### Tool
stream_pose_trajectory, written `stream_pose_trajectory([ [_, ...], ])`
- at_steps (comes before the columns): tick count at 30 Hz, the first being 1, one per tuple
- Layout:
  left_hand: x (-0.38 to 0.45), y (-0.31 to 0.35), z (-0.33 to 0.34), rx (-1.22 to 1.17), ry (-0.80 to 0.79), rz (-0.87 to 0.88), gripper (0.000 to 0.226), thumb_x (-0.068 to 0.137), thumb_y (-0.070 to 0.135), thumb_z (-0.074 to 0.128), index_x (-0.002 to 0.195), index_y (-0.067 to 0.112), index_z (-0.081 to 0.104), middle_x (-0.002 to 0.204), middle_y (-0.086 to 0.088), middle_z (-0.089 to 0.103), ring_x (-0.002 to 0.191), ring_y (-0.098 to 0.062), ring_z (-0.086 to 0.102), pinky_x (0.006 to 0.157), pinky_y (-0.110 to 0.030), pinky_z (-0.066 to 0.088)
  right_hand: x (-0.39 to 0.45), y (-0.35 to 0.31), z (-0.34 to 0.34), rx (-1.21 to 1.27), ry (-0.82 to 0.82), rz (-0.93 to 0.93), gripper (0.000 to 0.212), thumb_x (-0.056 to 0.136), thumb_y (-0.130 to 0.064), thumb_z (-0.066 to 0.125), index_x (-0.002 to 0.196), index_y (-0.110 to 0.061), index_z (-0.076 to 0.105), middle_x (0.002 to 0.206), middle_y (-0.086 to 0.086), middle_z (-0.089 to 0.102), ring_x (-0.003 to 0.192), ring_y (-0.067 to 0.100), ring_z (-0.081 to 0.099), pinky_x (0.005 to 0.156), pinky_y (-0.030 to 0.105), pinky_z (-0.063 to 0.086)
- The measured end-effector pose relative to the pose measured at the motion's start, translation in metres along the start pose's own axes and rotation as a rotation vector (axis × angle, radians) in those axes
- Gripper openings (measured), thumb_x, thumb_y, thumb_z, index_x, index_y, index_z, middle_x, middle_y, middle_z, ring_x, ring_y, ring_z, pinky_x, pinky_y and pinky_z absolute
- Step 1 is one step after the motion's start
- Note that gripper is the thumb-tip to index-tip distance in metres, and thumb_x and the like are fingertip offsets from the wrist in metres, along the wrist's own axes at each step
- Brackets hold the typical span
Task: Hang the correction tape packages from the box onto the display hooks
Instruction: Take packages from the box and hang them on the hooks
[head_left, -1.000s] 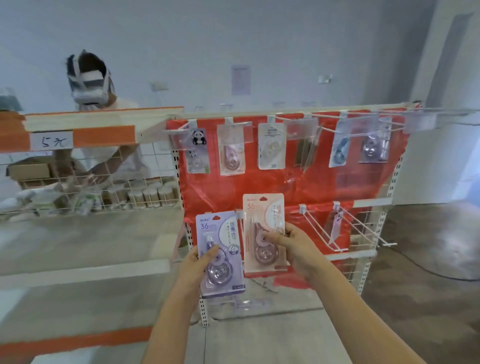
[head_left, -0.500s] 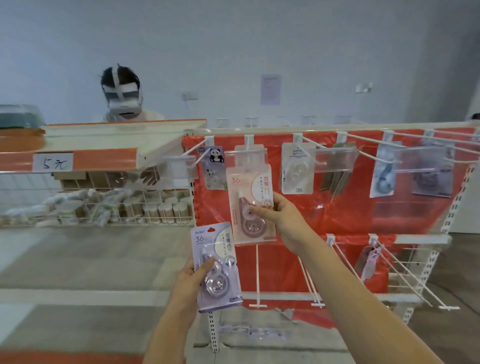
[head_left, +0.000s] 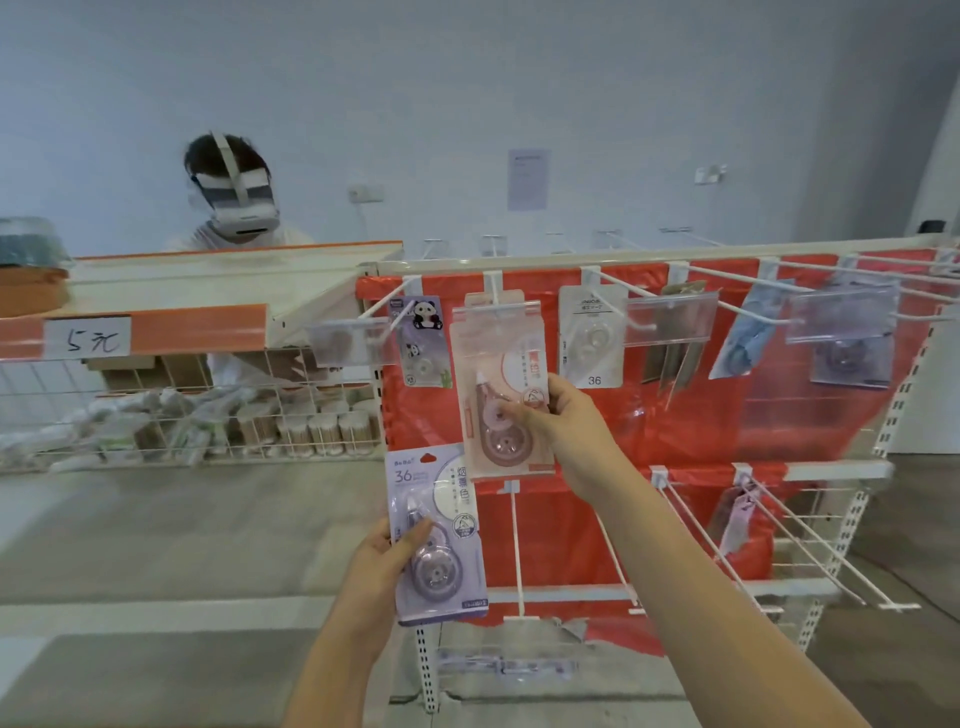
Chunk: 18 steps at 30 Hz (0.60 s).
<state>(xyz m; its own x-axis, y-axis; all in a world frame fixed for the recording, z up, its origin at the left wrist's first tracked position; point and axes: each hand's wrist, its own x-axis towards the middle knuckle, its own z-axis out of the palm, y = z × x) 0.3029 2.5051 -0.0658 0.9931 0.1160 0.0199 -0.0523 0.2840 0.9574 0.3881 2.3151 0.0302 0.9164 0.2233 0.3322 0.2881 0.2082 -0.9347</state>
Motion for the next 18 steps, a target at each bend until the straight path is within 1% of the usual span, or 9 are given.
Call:
stream_pose_trajectory([
  [3, 0.0, -0.004, -0.001, 0.007, -0.025, -0.02, 0.051, 0.077, 0.021, 0.066, 0.122, -0.001, 0.058, 0.106, -0.023, 0.069, 0.091, -0.037, 0.069, 0.067, -0.037, 0.058, 0.006, -0.001, -0.001, -0.016, -0.017, 0.036, 0.033, 0.08, -0.001, 0.07, 0.112, -0.007, 0.063, 0.106, 0.013, 0.071, 0.099, 0.03, 0.068, 0.085, 0.04, 0.055],
  [5, 0.0, -0.006, -0.003, 0.002, -0.015, -0.012, 0.052, 0.079, 0.021, 0.07, 0.124, 0.001, 0.057, 0.108, -0.022, 0.069, 0.093, -0.037, 0.069, 0.067, -0.036, 0.058, 0.006, 0.0, -0.002, -0.003, -0.042, 0.042, 0.034, 0.081, -0.001, 0.069, 0.114, -0.006, 0.062, 0.106, 0.011, 0.071, 0.097, 0.026, 0.068, 0.082, 0.036, 0.056],
  [7, 0.0, -0.008, -0.007, -0.014, -0.011, -0.012, 0.061, 0.075, 0.026, 0.079, 0.128, 0.004, 0.055, 0.112, -0.022, 0.067, 0.097, -0.039, 0.067, 0.07, -0.04, 0.059, 0.003, 0.004, -0.005, 0.015, -0.032, 0.038, 0.033, 0.083, -0.002, 0.067, 0.115, -0.008, 0.062, 0.105, 0.005, 0.072, 0.096, 0.019, 0.069, 0.079, 0.027, 0.056],
  [8, 0.001, -0.009, -0.009, -0.017, -0.014, -0.015, 0.06, 0.076, 0.025, 0.078, 0.128, 0.005, 0.055, 0.112, -0.022, 0.067, 0.097, -0.04, 0.067, 0.071, -0.042, 0.059, 0.002, 0.006, -0.006, 0.028, -0.017, 0.039, 0.033, 0.083, -0.004, 0.067, 0.115, -0.009, 0.062, 0.106, 0.004, 0.071, 0.096, 0.018, 0.069, 0.08, 0.026, 0.056],
  [10, 0.002, -0.011, -0.014, -0.008, -0.014, -0.025, 0.047, 0.081, 0.02, 0.067, 0.124, 0.004, 0.058, 0.11, -0.022, 0.068, 0.093, -0.038, 0.068, 0.072, -0.042, 0.059, 0.005, 0.011, -0.007, 0.048, 0.017, 0.065, 0.032, 0.083, -0.008, 0.069, 0.114, -0.01, 0.063, 0.107, 0.003, 0.071, 0.098, 0.018, 0.068, 0.084, 0.027, 0.056],
  [12, 0.003, -0.01, -0.017, -0.007, -0.01, -0.041, 0.04, 0.081, 0.018, 0.061, 0.118, 0.005, 0.061, 0.107, -0.022, 0.069, 0.089, -0.036, 0.069, 0.073, -0.042, 0.06, 0.017, 0.016, -0.007, 0.029, 0.063, 0.119, 0.026, 0.082, -0.014, 0.071, 0.107, -0.008, 0.065, 0.103, 0.005, 0.072, 0.093, 0.018, 0.068, 0.081, 0.026, 0.055],
  [14, 0.003, -0.01, -0.019, -0.005, -0.007, -0.05, 0.035, 0.081, 0.018, 0.06, 0.114, 0.007, 0.063, 0.105, -0.021, 0.07, 0.086, -0.034, 0.07, 0.07, -0.041, 0.06, 0.036, 0.022, -0.006, -0.052, 0.134, 0.18, 0.02, 0.083, -0.023, 0.072, 0.094, -0.008, 0.064, 0.095, 0.005, 0.07, 0.082, 0.015, 0.065, 0.071, 0.02, 0.052],
  [16, 0.005, -0.011, -0.023, -0.014, 0.015, -0.069, 0.036, 0.08, 0.017, 0.061, 0.114, 0.008, 0.062, 0.104, -0.02, 0.071, 0.086, -0.035, 0.07, 0.069, -0.04, 0.06, 0.058, 0.031, -0.006, -0.153, 0.208, 0.226, 0.028, 0.083, -0.035, 0.071, 0.087, -0.01, 0.058, 0.087, 0.005, 0.065, 0.075, 0.013, 0.06, 0.065, 0.02, 0.046],
  [18, 0.009, -0.015, -0.028, -0.011, 0.032, -0.094, 0.041, 0.077, 0.017, 0.063, 0.117, 0.006, 0.061, 0.103, -0.021, 0.071, 0.088, -0.036, 0.07, 0.073, -0.041, 0.058, 0.08, 0.038, -0.006, -0.253, 0.242, 0.247, 0.036, 0.084, -0.044, 0.067, 0.083, -0.009, 0.058, 0.084, 0.003, 0.063, 0.074, 0.013, 0.057, 0.063, 0.021, 0.043],
])
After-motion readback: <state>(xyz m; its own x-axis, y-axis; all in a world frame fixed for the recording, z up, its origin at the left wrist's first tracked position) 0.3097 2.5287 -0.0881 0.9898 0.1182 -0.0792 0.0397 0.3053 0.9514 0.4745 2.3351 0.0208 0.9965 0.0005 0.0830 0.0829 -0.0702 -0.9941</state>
